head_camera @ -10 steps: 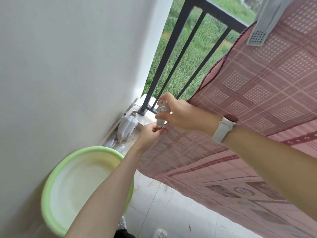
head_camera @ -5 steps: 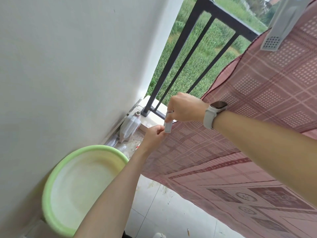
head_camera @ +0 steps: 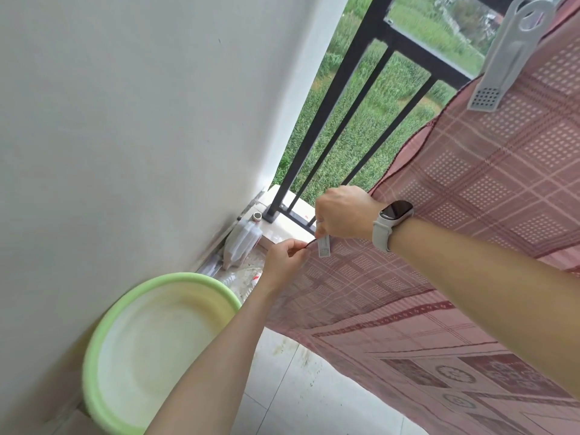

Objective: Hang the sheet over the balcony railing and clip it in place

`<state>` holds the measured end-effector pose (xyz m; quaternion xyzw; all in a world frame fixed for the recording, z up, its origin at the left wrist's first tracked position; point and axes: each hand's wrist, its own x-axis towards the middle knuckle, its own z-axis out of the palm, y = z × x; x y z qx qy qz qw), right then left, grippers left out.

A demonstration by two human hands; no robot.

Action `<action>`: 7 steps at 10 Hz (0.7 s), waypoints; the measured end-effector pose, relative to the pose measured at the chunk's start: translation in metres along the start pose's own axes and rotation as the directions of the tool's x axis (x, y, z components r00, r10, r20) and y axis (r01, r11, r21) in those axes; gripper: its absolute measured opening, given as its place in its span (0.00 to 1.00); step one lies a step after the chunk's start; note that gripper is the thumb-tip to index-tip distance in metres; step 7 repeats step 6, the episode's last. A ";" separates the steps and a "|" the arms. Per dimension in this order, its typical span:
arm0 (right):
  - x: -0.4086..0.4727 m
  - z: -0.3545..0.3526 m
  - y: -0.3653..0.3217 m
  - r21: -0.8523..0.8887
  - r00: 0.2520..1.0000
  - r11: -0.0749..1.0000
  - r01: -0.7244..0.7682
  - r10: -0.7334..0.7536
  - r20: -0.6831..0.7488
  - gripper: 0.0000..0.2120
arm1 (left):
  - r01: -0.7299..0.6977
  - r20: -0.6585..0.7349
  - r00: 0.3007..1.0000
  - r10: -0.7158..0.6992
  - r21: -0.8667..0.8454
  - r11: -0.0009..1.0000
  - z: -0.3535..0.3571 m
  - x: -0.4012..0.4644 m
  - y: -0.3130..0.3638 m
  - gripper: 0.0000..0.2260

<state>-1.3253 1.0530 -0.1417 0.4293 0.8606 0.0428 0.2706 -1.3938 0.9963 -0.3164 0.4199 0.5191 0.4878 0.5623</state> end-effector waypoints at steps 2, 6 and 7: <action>-0.005 0.011 0.003 -0.121 0.994 0.989 0.083 -0.091 -0.059 0.19 | 0.055 -0.009 0.998 -0.056 -0.038 0.998 -0.003 -0.006 0.007 0.07; -0.098 -0.048 0.010 0.625 0.819 0.729 0.279 0.159 -0.551 0.13 | -0.179 -0.298 0.886 0.354 0.486 0.856 -0.024 -0.028 0.139 0.16; -0.098 -0.048 0.010 0.625 0.819 0.729 0.279 0.159 -0.551 0.13 | -0.179 -0.298 0.886 0.354 0.486 0.856 -0.024 -0.028 0.139 0.16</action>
